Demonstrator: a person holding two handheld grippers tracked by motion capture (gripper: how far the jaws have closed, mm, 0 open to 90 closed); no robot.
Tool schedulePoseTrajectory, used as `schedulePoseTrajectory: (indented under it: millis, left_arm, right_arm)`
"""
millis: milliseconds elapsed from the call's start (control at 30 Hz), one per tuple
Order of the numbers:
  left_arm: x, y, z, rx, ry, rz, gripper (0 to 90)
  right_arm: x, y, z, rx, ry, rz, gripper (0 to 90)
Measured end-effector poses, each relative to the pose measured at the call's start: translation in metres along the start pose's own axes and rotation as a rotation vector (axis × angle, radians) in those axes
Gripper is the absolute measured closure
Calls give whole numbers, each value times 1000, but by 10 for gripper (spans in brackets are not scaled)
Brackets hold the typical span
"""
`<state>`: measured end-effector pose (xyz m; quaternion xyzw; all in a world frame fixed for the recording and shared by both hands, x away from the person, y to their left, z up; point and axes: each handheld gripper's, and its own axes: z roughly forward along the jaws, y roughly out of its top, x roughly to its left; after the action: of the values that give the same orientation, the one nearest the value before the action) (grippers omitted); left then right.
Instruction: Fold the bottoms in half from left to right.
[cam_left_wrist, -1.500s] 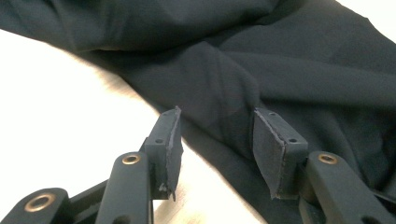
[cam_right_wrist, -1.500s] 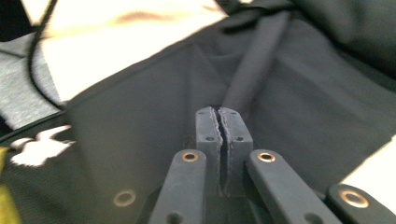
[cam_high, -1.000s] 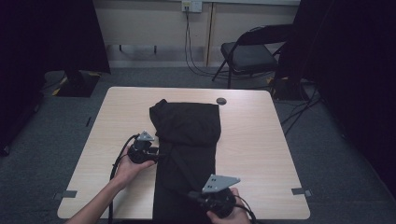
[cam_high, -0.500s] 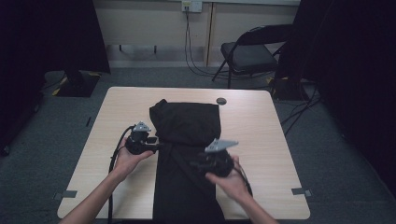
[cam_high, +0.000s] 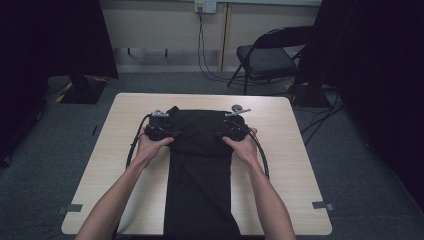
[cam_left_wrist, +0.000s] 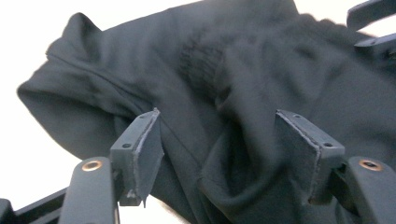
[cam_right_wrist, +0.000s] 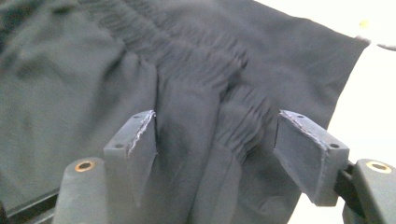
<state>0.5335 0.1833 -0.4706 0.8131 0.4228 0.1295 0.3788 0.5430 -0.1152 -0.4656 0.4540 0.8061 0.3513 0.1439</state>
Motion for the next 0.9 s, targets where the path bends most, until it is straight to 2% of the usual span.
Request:
schedulePoseTrajectory:
  millis: [33, 67, 100, 133, 167, 200, 233, 267, 300, 333, 367, 400, 433, 500, 533, 567, 633, 667, 700, 733, 767, 800, 867, 900]
  left_arm:
    - [0, 0, 3, 4, -6, -7, 361]
    - [1, -1, 5, -2, -20, -33, 436]
    - [0, -2, 8, 4, -22, -36, 527]
    - [0, -2, 8, 4, -22, -36, 622]
    - [-3, -2, 11, 16, -14, -10, 759]
    - [-7, 0, 10, 8, -16, 18, 829]
    - [-9, 2, 7, -1, -17, 28, 850]
    - [-10, 5, 4, -8, -26, 33, 857]
    - [-11, 9, -2, -30, -27, 37, 861]
    - [-11, 9, -2, -30, -27, 37, 863]
    - [-13, 17, -16, -59, -48, 48, 864]
    - [-16, 22, -25, -78, -41, 62, 863]
    - [-19, 27, -34, -107, -54, 66, 863]
    - [-25, 37, -54, -141, -58, 91, 863]
    - [-25, 37, -54, -141, -58, 91, 863]
    - [-34, 44, -71, -178, -76, 108, 862]
    - [-43, 49, -86, -198, -77, 142, 858]
    - [-43, 49, -86, -198, -77, 142, 856]
    - [-50, 52, -97, -214, -80, 152, 856]
    - [-50, 52, -97, -214, -80, 152, 857]
    - [-56, 52, -108, -233, -105, 143, 857]
    - [-59, 51, -114, -248, -112, 153, 857]
    - [-62, 51, -120, -256, -121, 156, 857]
    - [-68, 47, -132, -258, -136, 164, 857]
  right_arm:
    - [0, -3, 4, 7, 16, 9, 326]
    - [0, -5, 7, 15, 14, 14, 344]
    - [1, -8, 9, 13, -3, 17, 412]
    - [3, -9, 10, 6, 3, 17, 468]
    - [4, -10, 11, 8, -4, 11, 533]
    - [5, -9, 9, 10, -6, 13, 635]
    - [6, -7, 7, -2, 9, 7, 697]
    - [8, -5, 3, -15, 4, 0, 767]
    - [9, -2, -2, -42, 8, 9, 794]
    - [9, 2, -7, -56, 29, 11, 800]
    - [11, 6, -14, -64, 34, 4, 804]
    - [12, 11, -22, -80, 35, -4, 807]
    - [13, 16, -32, -100, 46, -11, 810]
    - [15, 24, -55, -159, 63, 0, 812]
    - [15, 24, -55, -159, 63, 0, 812]
    - [19, 30, -78, -193, 64, -25, 812]
    - [24, 35, -100, -229, 70, -45, 810]
    - [24, 35, -100, -229, 70, -45, 810]
    - [29, 39, -115, -247, 74, -67, 810]
    - [31, 40, -121, -251, 75, -73, 810]
    - [32, 41, -128, -265, 82, -71, 811]
    - [35, 41, -134, -278, 86, -69, 811]
    - [39, 40, -147, -292, 100, -79, 811]
    - [42, 39, -153, -292, 110, -87, 811]
